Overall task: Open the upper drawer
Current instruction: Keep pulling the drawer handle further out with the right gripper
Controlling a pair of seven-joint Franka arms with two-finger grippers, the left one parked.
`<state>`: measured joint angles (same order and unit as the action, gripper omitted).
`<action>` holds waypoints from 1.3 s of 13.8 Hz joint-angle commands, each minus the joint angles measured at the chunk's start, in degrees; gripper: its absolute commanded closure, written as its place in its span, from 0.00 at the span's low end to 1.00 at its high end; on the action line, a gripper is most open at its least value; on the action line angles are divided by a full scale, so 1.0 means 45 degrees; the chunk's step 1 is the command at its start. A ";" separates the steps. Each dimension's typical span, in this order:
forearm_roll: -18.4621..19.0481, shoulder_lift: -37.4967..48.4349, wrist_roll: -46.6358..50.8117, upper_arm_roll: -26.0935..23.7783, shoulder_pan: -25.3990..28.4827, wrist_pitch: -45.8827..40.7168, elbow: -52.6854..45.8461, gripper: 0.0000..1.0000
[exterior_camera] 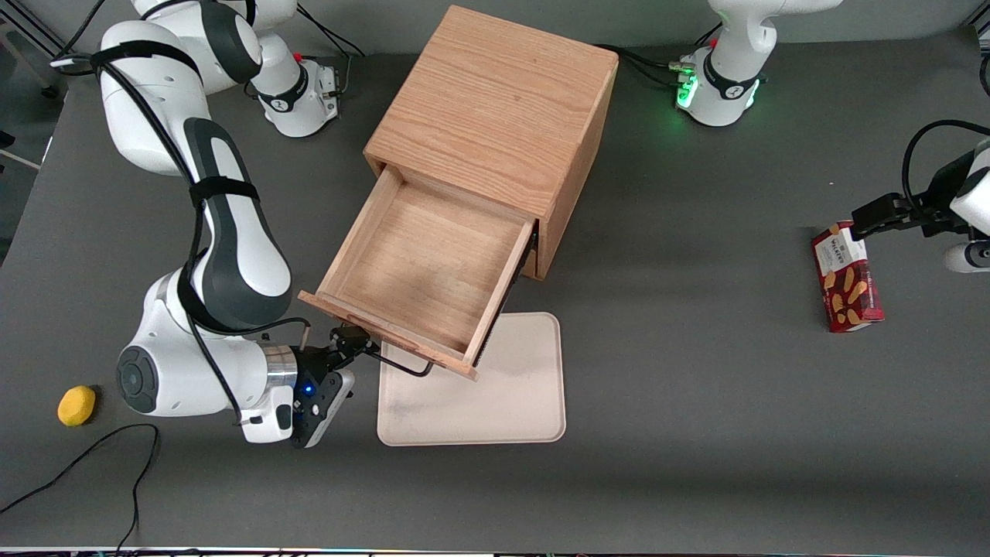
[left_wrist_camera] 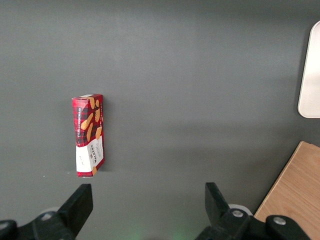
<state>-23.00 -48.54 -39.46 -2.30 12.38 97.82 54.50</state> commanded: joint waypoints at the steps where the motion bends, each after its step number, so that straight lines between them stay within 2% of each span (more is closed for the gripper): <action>1: -0.0395 -0.0385 0.0389 -0.0192 -0.0271 -0.0157 -0.0763 0.00; 7: -0.1040 -0.0307 0.0604 -0.0290 -0.0428 -0.0449 -0.0763 0.00; 14: -0.1158 0.0220 0.0956 -0.0368 -0.0876 -0.1932 -0.1037 0.00; 18: -0.0925 0.1252 0.0956 -0.0115 -0.1131 -0.3239 -0.1018 0.00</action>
<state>-26.90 -46.24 -36.51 -3.14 8.00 86.51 49.74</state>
